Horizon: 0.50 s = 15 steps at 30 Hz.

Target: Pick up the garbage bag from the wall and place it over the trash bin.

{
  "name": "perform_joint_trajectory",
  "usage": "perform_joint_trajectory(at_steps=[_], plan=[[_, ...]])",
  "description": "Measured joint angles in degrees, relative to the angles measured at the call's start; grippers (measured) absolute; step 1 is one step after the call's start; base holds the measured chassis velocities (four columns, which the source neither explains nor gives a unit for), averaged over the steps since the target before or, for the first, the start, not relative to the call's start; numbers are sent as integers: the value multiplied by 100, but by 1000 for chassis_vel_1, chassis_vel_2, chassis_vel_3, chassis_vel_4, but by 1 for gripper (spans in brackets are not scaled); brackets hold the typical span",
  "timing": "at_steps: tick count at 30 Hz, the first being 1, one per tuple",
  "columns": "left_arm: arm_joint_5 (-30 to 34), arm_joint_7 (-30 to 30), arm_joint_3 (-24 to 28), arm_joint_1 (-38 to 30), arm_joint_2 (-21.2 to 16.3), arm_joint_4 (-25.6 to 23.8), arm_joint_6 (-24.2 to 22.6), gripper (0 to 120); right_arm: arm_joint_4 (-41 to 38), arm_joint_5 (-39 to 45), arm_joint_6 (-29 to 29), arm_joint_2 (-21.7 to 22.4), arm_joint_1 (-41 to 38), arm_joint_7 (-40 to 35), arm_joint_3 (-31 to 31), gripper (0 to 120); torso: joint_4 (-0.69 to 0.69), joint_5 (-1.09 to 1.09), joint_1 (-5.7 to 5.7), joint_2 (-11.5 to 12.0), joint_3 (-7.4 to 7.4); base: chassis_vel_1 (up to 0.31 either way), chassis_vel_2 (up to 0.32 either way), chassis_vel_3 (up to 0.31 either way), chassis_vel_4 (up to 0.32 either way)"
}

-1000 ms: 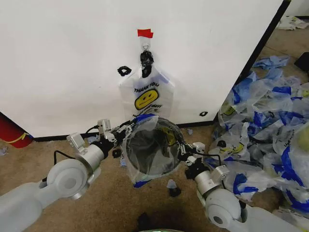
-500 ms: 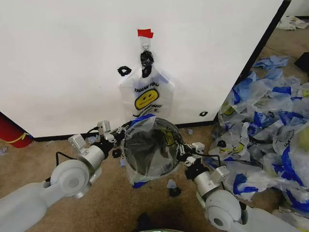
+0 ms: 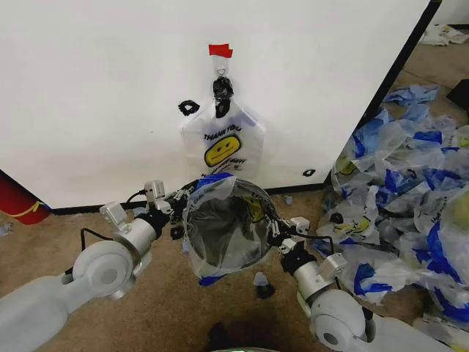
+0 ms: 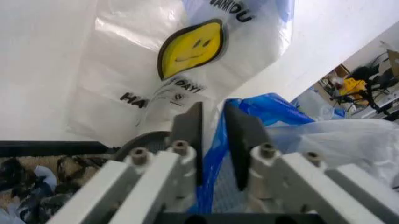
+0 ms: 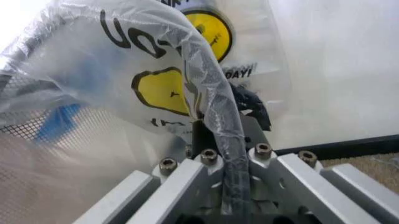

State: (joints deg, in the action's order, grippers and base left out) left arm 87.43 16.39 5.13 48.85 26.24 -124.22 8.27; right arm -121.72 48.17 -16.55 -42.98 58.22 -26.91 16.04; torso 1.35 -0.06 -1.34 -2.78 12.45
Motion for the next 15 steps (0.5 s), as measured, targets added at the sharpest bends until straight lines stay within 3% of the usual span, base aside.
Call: perform_joint_trajectory(at_steps=[4,8,12,15], plan=[[20,52,-5,16,-26,-70,-9,40,30,-2,33,2,-27,-41,0,0,0,0,0,0,0,0,0,0,0],[23,65,-4,17,-42,-88,-12,48,30,7,47,9,-39,-57,0,0,0,0,0,0,0,0,0,0,0],[34,80,3,27,-98,-119,-13,68,50,36,64,27,-66,-84,-11,0,0,0,0,0,0,0,0,0,0],[36,82,3,36,-112,-132,-14,75,54,44,68,30,-67,-87,-16,0,0,0,0,0,0,0,0,0,0]])
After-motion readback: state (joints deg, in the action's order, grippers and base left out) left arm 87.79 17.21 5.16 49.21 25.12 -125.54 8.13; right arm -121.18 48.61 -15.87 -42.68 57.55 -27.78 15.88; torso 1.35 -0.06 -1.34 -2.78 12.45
